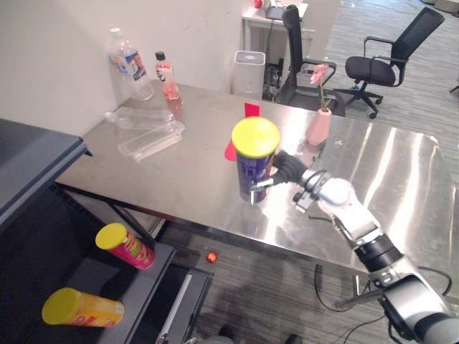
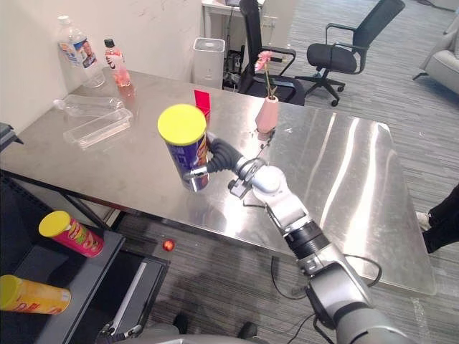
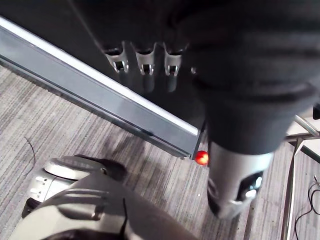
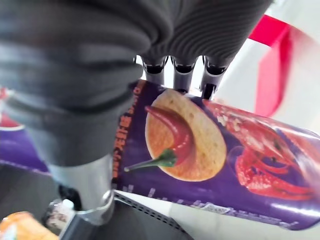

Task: Put the gum and the chips on the shelf.

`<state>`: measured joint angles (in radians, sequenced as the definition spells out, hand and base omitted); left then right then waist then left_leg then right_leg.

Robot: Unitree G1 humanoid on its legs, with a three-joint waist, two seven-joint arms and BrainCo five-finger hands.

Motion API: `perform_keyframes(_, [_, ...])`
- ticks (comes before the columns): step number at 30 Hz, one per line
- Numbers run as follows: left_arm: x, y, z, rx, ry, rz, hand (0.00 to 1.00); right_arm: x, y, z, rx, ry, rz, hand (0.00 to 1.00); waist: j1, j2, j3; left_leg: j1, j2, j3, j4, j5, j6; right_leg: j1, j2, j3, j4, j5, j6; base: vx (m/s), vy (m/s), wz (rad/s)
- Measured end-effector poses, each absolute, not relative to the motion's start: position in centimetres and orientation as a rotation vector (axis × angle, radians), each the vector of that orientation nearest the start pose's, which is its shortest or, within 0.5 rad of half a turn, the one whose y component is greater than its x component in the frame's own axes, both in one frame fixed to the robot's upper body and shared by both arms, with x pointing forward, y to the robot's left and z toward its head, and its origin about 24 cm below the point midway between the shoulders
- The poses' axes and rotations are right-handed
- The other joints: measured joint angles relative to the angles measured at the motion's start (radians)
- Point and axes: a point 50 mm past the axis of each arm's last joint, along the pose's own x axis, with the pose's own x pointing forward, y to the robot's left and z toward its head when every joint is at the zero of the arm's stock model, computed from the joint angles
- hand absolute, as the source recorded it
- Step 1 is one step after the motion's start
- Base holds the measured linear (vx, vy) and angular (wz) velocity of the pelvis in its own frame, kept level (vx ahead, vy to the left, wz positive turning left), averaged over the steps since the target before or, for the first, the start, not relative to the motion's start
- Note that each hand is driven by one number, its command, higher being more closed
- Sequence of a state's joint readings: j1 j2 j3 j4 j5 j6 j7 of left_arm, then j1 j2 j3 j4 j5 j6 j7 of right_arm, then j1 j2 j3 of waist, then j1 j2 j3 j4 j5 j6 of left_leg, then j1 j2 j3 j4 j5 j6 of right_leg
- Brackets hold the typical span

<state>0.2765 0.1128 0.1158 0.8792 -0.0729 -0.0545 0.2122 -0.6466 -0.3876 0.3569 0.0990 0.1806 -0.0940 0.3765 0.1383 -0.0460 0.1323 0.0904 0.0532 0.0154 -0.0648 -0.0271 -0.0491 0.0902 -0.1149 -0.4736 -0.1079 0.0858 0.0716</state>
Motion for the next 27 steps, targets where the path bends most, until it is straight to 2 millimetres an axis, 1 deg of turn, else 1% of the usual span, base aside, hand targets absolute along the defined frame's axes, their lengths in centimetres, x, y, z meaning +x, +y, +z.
perform_keyframes(1, [5.1, 22.7, -15.2, 0.101, 1.078, 0.456, 0.0, 31.8, -8.6, 19.7, -0.391, -0.52, 0.778, 1.0, -0.002, 0.0, 0.0, 0.0, 0.002, 0.003, 0.001, -0.002, -0.002, -0.001, 0.004, 0.008, 0.0, 0.0, 0.0, 0.01, 0.003, -0.13])
perform_keyframes(3, [5.3, 22.7, -15.2, 0.101, 1.073, 0.454, 0.0, 31.0, -10.1, 22.6, -0.358, -0.635, 0.73, 1.0, -0.005, -0.001, -0.001, 0.0, 0.006, 0.009, 0.008, -0.008, -0.005, -0.003, 0.006, 0.022, 0.0, 0.0, 0.0, 0.01, 0.014, -0.12])
perform_keyframes(4, [5.3, 22.7, -15.2, 0.102, 1.074, 0.454, 0.0, 30.7, -10.3, 23.2, -0.344, -0.657, 0.722, 1.0, -0.009, -0.001, -0.001, 0.0, 0.007, 0.012, 0.012, -0.011, -0.005, -0.003, 0.006, 0.026, 0.0, 0.0, 0.0, 0.0, 0.021, -0.14])
perform_keyframes(5, [5.1, 22.7, -15.3, 0.103, 1.084, 0.454, 0.0, 30.4, -10.5, 24.1, -0.341, -0.693, 0.718, 1.0, -0.019, -0.002, -0.002, 0.0, 0.009, 0.021, 0.018, -0.015, -0.005, -0.003, 0.007, 0.035, 0.0, -0.001, -0.001, 0.0, 0.021, -0.17])
perform_keyframes(6, [4.8, 22.7, -15.4, 0.106, 1.099, 0.456, 0.0, 30.0, -10.5, 24.7, -0.334, -0.712, 0.726, 1.0, -0.027, -0.003, -0.01, -0.001, 0.01, 0.028, 0.017, -0.016, -0.005, -0.009, 0.008, 0.042, 0.0, -0.001, -0.001, 0.0, 0.021, -0.15])
perform_keyframes(7, [4.8, 22.7, -15.4, 0.106, 1.1, 0.456, 0.0, 30.0, -10.6, 24.8, -0.334, -0.714, 0.726, 1.0, -0.028, -0.004, -0.011, -0.001, 0.01, 0.028, 0.017, -0.016, -0.005, -0.01, 0.008, 0.043, 0.0, -0.001, -0.001, 0.0, 0.018, -0.16])
perform_keyframes(8, [4.5, 22.9, -15.5, 0.108, 1.111, 0.463, 0.0, 29.6, -10.8, 25.3, -0.331, -0.733, 0.726, 1.0, -0.05, -0.009, -0.018, -0.003, 0.011, 0.034, 0.017, -0.016, -0.005, -0.016, 0.01, 0.049, 0.0, -0.001, -0.001, 0.01, 0.012, -0.1])
perform_keyframes(10, [4.6, 23.0, -15.5, 0.111, 1.111, 0.462, 0.0, 29.3, -11.3, 25.8, -0.356, -0.743, 0.716, 1.0, -0.054, -0.012, -0.022, 0.0, 0.014, 0.054, 0.017, -0.02, -0.006, -0.021, 0.012, 0.069, 0.0, 0.0, -0.002, 0.0, 0.024, -0.26])
perform_keyframes(13, [4.6, 23.0, -15.6, 0.112, 1.12, 0.462, 0.0, 28.6, -12.3, 25.5, -0.328, -0.732, 0.707, 1.0, -0.057, -0.016, -0.033, -0.002, 0.014, 0.062, 0.016, -0.021, -0.006, -0.03, 0.013, 0.08, 0.0, 0.001, -0.003, 0.02, 0.021, -0.14])
perform_keyframes(18, [4.4, 23.0, -15.7, 0.116, 1.13, 0.465, 0.0, 28.7, -13.8, 24.0, -0.282, -0.655, 0.668, 1.0, -0.063, -0.016, -0.044, 0.003, 0.013, 0.084, 0.015, -0.027, -0.002, -0.034, 0.012, 0.095, 0.0, 0.002, -0.003, 0.02, 0.026, -0.08])
perform_keyframes(21, [4.1, 23.1, -15.7, 0.12, 1.138, 0.472, 0.0, 28.5, -14.0, 23.3, -0.265, -0.632, 0.667, 1.0, -0.08, -0.016, -0.046, 0.008, 0.013, 0.091, 0.016, -0.031, -0.004, -0.034, 0.013, 0.103, 0.0, 0.002, -0.003, 0.02, 0.022, -0.09])
perform_keyframes(23, [4.0, 23.1, -15.7, 0.121, 1.141, 0.476, 0.0, 28.5, -14.2, 22.6, -0.243, -0.607, 0.669, 1.0, -0.08, -0.015, -0.049, 0.018, 0.015, 0.111, 0.017, -0.037, -0.005, -0.033, 0.015, 0.118, 0.0, 0.002, -0.003, 0.02, 0.021, -0.22])
perform_keyframes(27, [4.1, 23.1, -15.7, 0.122, 1.141, 0.481, 0.0, 28.4, -14.8, 21.4, -0.219, -0.556, 0.652, 1.0, -0.087, -0.014, -0.058, 0.018, 0.016, 0.115, 0.027, -0.047, -0.003, -0.031, 0.016, 0.129, 0.0, 0.002, -0.003, 0.01, 0.009, -0.08])
